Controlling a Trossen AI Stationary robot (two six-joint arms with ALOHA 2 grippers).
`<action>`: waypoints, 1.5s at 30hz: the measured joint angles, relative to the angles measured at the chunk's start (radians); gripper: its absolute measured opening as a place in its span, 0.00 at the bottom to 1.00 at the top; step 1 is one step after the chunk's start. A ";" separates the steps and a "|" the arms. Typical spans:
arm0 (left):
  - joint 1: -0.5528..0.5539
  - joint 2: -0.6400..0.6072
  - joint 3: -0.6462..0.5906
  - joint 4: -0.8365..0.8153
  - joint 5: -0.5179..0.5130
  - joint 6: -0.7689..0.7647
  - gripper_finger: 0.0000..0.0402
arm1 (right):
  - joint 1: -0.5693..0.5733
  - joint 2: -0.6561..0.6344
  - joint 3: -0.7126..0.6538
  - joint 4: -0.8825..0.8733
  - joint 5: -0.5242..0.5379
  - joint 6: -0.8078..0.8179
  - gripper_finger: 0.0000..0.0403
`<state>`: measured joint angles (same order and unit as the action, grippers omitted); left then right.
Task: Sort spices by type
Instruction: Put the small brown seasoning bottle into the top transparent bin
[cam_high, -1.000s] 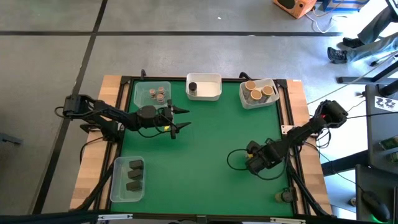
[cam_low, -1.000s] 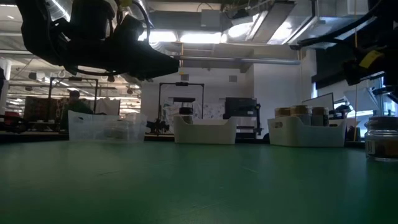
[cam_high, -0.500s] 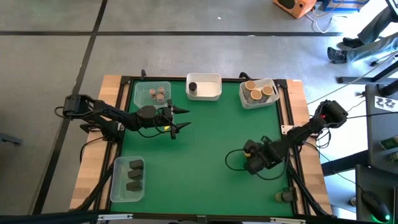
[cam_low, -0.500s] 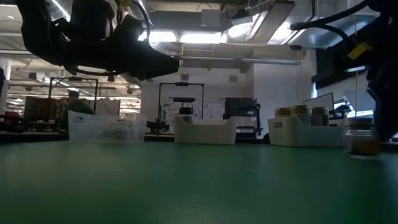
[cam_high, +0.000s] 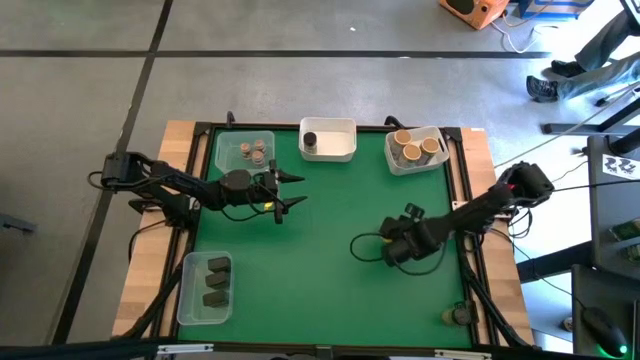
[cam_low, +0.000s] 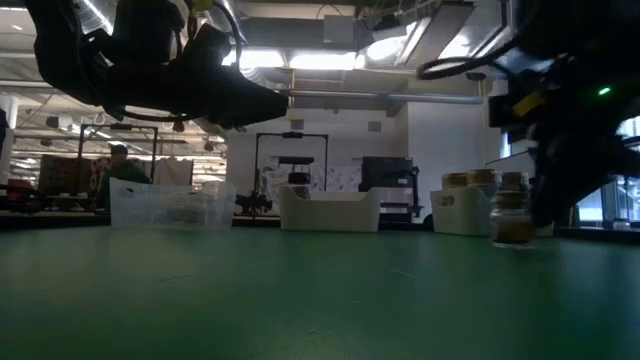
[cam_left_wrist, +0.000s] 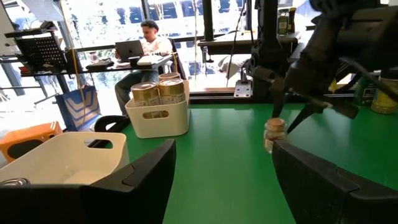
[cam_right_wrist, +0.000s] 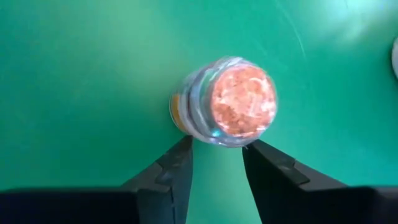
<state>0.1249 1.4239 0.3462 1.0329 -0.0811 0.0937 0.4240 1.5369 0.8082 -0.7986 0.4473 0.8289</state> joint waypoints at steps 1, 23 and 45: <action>0.000 0.000 0.000 0.000 0.000 0.000 0.62 | -0.017 0.010 0.000 0.024 0.005 -0.041 0.35; 0.000 0.000 0.016 -0.044 -0.002 -0.018 0.62 | -0.335 0.069 0.000 0.570 0.086 -0.644 0.35; -0.001 0.497 0.601 -0.465 0.000 -0.146 0.62 | -0.160 -0.015 -0.311 0.686 0.230 -0.274 0.35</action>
<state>0.1238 1.9204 0.9468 0.5675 -0.0811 -0.0525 0.2642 1.5223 0.4968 -0.1126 0.6774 0.5546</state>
